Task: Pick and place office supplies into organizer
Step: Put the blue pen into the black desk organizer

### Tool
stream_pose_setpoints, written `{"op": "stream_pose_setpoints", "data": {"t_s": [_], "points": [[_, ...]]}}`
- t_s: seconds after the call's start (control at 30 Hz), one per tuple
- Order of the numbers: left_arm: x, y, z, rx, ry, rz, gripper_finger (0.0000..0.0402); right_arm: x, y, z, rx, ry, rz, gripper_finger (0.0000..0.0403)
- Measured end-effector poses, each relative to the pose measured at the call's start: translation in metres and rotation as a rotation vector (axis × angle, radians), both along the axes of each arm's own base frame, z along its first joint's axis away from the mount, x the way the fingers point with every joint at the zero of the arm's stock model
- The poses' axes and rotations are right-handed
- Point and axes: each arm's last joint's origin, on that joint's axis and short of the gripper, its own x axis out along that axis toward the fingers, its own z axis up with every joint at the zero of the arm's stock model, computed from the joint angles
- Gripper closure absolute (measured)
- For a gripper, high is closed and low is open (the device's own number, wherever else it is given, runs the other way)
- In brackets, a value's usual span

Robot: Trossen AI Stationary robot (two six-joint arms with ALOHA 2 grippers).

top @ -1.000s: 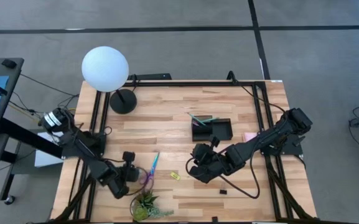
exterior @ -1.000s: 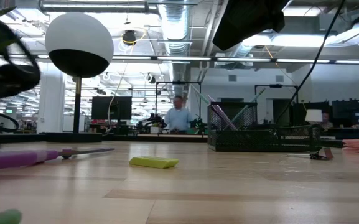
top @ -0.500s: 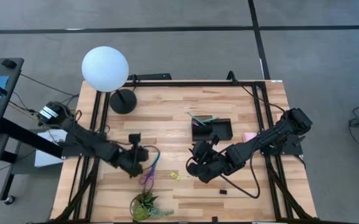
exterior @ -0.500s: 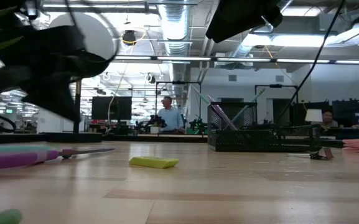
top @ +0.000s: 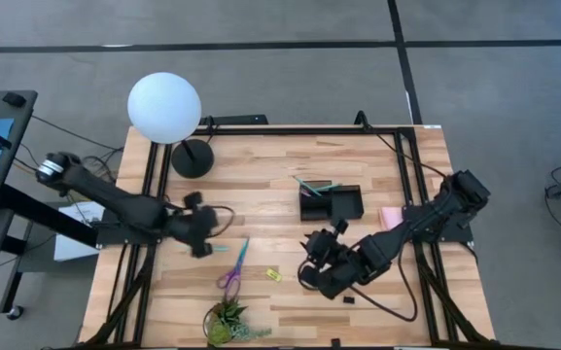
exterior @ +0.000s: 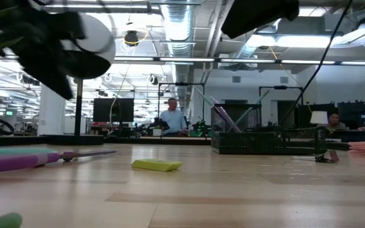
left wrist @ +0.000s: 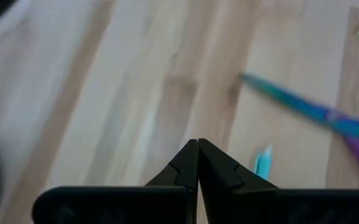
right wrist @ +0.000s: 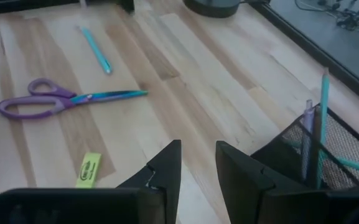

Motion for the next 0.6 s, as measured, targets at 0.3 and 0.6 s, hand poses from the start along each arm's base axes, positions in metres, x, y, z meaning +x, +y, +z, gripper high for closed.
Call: {"op": "stream_pose_setpoints", "data": {"t_s": [0.3,0.6], "points": [[-0.067,-0.008,-0.002,-0.170,-0.183,-0.154,0.0401,-0.012,0.013,0.000,-0.009,-0.069,-0.049,0.0310],[-0.073,-0.008,-0.047,-0.141,-0.153,-0.206,0.0385,-0.013,0.015,0.001,0.027,-0.092,-0.069,0.0310]]}}
